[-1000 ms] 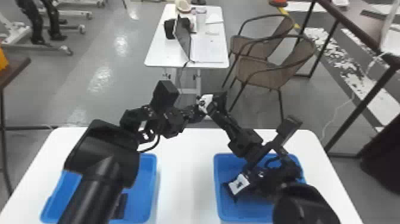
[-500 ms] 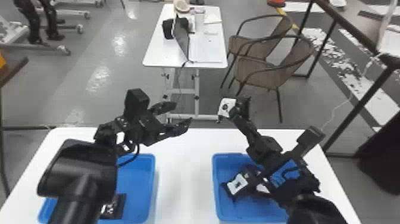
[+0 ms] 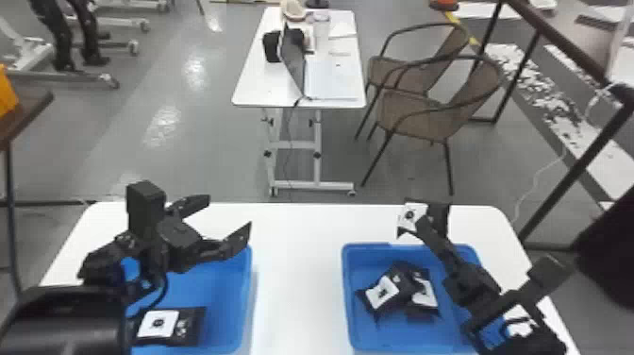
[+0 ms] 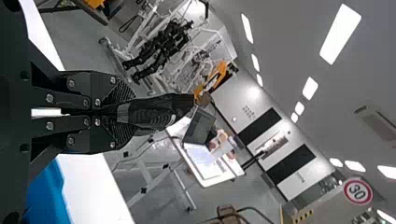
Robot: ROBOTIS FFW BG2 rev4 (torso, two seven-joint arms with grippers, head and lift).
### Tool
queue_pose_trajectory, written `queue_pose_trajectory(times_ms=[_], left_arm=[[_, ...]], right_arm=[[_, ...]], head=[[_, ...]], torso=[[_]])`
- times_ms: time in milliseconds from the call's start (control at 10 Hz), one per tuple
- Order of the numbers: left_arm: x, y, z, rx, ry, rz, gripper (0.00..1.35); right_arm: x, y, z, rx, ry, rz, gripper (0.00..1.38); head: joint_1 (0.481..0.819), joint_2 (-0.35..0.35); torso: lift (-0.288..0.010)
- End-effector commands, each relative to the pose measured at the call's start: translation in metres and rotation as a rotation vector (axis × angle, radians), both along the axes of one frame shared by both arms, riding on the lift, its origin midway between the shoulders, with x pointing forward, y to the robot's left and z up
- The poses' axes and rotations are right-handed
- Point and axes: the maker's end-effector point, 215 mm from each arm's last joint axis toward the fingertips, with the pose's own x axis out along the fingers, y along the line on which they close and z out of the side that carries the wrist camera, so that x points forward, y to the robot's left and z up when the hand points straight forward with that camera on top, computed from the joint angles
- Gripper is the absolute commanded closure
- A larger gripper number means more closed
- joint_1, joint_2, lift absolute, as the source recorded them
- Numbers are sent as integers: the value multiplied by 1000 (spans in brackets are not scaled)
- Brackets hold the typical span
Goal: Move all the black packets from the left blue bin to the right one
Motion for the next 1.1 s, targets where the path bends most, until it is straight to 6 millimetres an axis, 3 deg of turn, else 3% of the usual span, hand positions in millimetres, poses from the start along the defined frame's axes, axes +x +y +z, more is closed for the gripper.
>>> queue_pose_trajectory(times_ms=[0,200,400,500,700,800,900,1000], left_arm=[[-14,14,-15,-11,51,13,139],[-13,20,-12,12,44,12,300],[-12,30,-10,-10,42,42,314],[-13,30,-12,-8,49,38,315],[-14,34,-14,-4,56,40,315],[-14,35,-14,-1,57,40,317],[-13,34,-13,4,56,34,317],[-14,33,-17,12,72,27,312]], right_arm=[[-18,-19,-27,76,75,-28,1282],[-38,-22,-49,209,142,-8,1282],[-63,-7,-70,386,217,42,1282],[-85,-8,-89,428,287,74,1282],[-107,-27,-130,406,410,59,1260],[-106,-37,-143,372,447,47,1079],[-100,-43,-148,353,463,45,639],[-86,-55,-139,293,423,31,252]], head=[[695,-40],[695,-46],[695,-41],[695,-25],[695,-22],[695,-34],[695,-43],[695,-53]], torso=[[0],[0],[0],[0],[0],[0],[0],[0]])
